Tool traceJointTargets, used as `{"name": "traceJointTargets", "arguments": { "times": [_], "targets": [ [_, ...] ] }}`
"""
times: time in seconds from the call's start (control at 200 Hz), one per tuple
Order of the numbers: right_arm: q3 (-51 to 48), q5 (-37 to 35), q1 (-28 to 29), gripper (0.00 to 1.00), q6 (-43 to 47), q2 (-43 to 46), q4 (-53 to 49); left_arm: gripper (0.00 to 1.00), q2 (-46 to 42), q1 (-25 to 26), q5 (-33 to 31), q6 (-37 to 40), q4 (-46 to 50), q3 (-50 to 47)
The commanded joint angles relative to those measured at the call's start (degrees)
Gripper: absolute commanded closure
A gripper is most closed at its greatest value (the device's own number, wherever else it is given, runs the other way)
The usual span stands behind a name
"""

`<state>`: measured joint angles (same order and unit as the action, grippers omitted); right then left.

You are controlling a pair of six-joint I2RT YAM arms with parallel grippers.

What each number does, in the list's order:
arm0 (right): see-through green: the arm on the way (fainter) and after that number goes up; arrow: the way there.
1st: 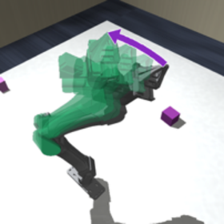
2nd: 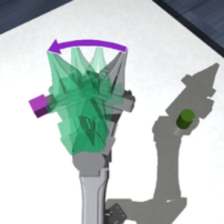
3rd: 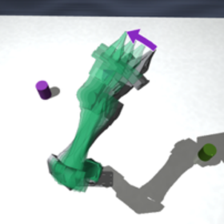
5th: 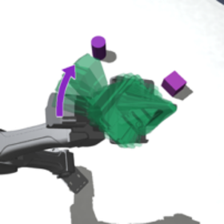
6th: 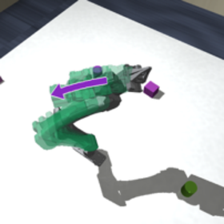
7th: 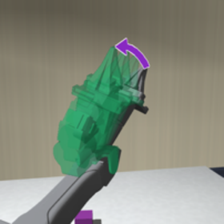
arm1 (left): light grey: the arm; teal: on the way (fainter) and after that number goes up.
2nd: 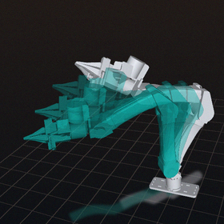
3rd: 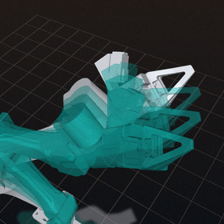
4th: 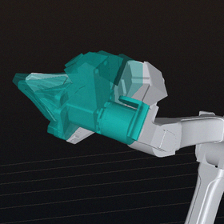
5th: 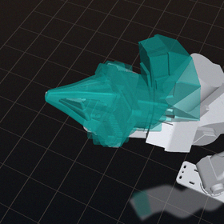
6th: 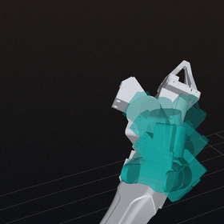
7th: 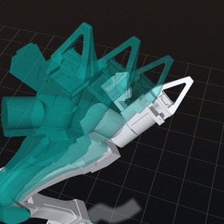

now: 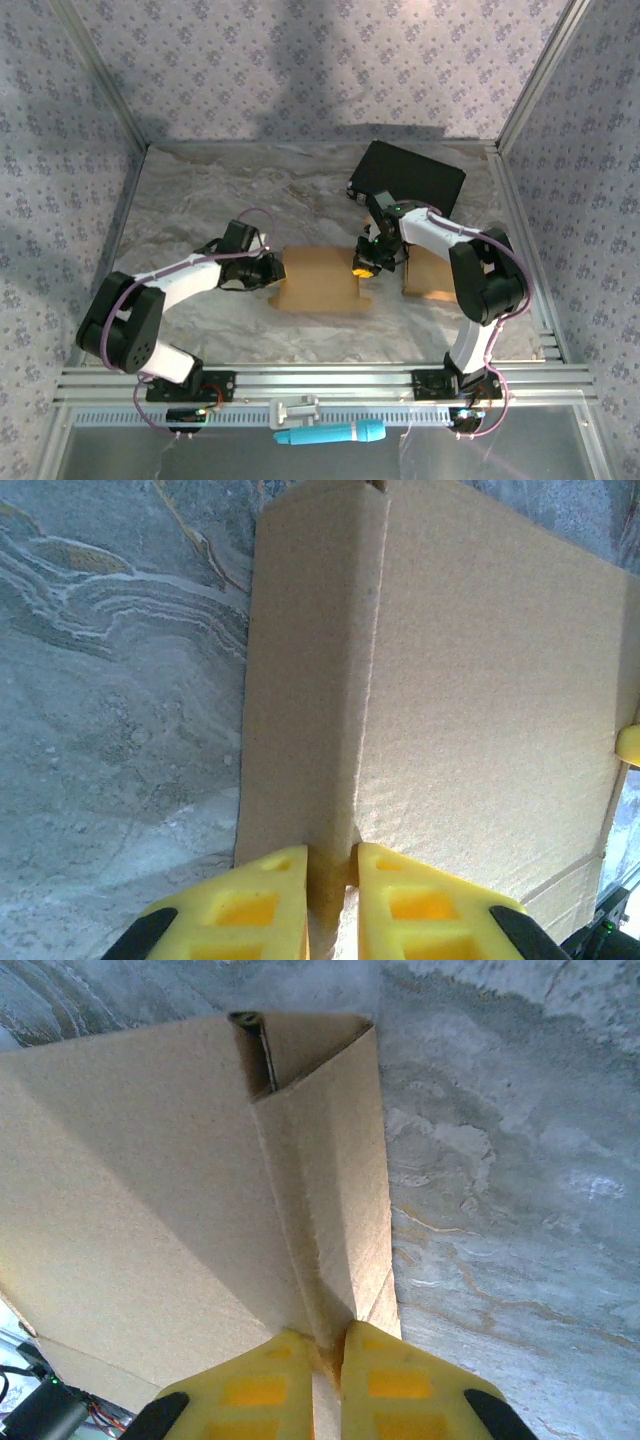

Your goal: Fold the paper box

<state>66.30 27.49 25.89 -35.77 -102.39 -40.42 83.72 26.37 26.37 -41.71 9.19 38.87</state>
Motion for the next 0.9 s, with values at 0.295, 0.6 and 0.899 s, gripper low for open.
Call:
{"name": "traceJointTargets", "arguments": {
  "times": [0.295,0.6,0.899],
  "targets": [
    [-1.31,2.89,-2.44,0.62,6.97,-0.90,-0.39,0.87,2.77,2.19,3.83,0.52,3.12,-0.63],
    [-4.17,13.84,-8.20,0.31,14.36,-1.05,7.05,0.87,3.14,-0.62,4.09,-0.47,0.63,-2.47],
    [-5.21,22.28,-7.84,0.22,11.48,-1.59,13.63,0.88,1.68,-4.43,2.23,-1.70,2.50,-5.81]
  ]
}}
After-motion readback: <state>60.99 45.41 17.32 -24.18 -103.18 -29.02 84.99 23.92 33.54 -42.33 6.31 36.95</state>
